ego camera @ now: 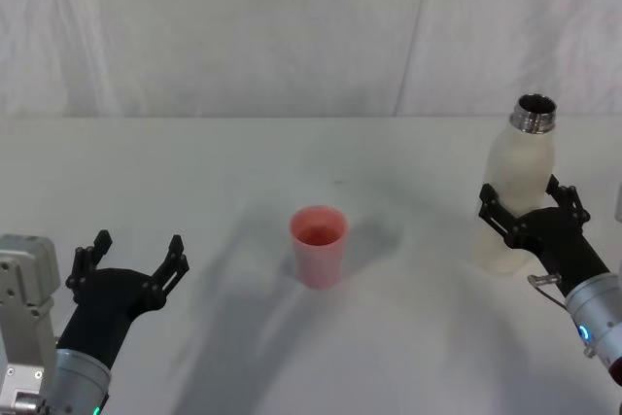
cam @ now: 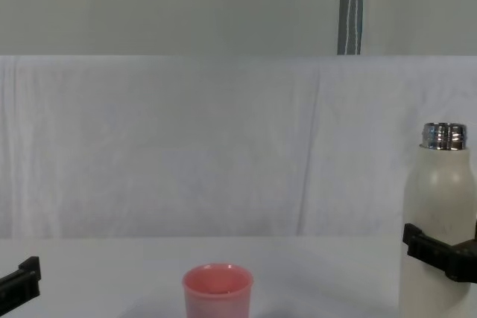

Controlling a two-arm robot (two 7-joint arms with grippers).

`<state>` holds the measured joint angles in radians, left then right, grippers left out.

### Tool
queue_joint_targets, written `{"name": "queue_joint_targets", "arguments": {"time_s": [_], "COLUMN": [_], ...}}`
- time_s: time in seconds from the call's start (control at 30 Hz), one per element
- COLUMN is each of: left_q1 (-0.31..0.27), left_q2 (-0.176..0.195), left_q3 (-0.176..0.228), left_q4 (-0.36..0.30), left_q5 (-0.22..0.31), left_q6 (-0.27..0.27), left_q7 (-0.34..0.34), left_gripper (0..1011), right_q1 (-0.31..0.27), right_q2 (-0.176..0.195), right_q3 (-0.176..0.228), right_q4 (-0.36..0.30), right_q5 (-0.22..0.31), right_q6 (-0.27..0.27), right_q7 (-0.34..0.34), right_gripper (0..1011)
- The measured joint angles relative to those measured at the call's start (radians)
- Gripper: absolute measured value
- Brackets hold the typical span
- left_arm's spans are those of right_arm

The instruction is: Grasp the thermos with one hand and pour water into the cup lid.

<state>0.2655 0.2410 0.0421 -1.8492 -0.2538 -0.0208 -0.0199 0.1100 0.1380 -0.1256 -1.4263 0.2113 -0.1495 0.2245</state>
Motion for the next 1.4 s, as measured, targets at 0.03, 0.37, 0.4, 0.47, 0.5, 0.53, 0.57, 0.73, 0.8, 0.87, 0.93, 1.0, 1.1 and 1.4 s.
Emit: {"name": "queue_joint_targets", "arguments": {"time_s": [0.03,0.37,0.4,0.47,0.5,0.53,0.57,0.73,0.8,0.87,0.93,1.0,1.1,1.4], "left_q1": [0.0,0.0,0.0,0.0,0.0,0.0,0.0,0.0,0.0,0.0,0.0,0.0,0.0,0.0], "left_q2": [0.0,0.0,0.0,0.0,0.0,0.0,0.0,0.0,0.0,0.0,0.0,0.0,0.0,0.0], "left_q3": [0.0,0.0,0.0,0.0,0.0,0.0,0.0,0.0,0.0,0.0,0.0,0.0,0.0,0.0], "left_q4": [0.0,0.0,0.0,0.0,0.0,0.0,0.0,0.0,0.0,0.0,0.0,0.0,0.0,0.0], "left_q5": [0.0,0.0,0.0,0.0,0.0,0.0,0.0,0.0,0.0,0.0,0.0,0.0,0.0,0.0], "left_q6": [0.0,0.0,0.0,0.0,0.0,0.0,0.0,0.0,0.0,0.0,0.0,0.0,0.0,0.0], "left_q7": [0.0,0.0,0.0,0.0,0.0,0.0,0.0,0.0,0.0,0.0,0.0,0.0,0.0,0.0], "left_gripper": [1001,1001,1001,1001,1001,1001,1001,1001,1001,1001,1001,1001,1001,1001], "right_q1": [0.004,0.029,0.031,0.034,0.037,0.038,0.039,0.052,0.057,0.062,0.065,0.069,0.073,0.071], "right_q2": [0.0,0.006,0.007,0.008,0.009,0.01,0.01,0.013,0.014,0.014,0.015,0.015,0.016,0.015], "right_q3": [-0.002,-0.011,-0.012,-0.013,-0.014,-0.014,-0.015,-0.019,-0.022,-0.025,-0.027,-0.031,-0.033,-0.032], "right_q4": [0.004,0.032,0.033,0.036,0.039,0.04,0.041,0.055,0.06,0.064,0.067,0.072,0.075,0.075], "right_q5": [0.003,0.016,0.017,0.019,0.02,0.021,0.021,0.023,0.024,0.024,0.024,0.024,0.023,0.023], "right_q6": [-0.001,-0.006,-0.006,-0.006,-0.006,-0.006,-0.006,-0.005,-0.004,-0.002,-0.002,0.0,0.003,0.004], "right_q7": [0.003,0.015,0.016,0.019,0.02,0.021,0.021,0.023,0.025,0.027,0.027,0.028,0.028,0.028], "right_gripper": [1001,1002,1002,1002,1002,1002,1002,1002,1002,1002,1002,1002,1002,1002]}}
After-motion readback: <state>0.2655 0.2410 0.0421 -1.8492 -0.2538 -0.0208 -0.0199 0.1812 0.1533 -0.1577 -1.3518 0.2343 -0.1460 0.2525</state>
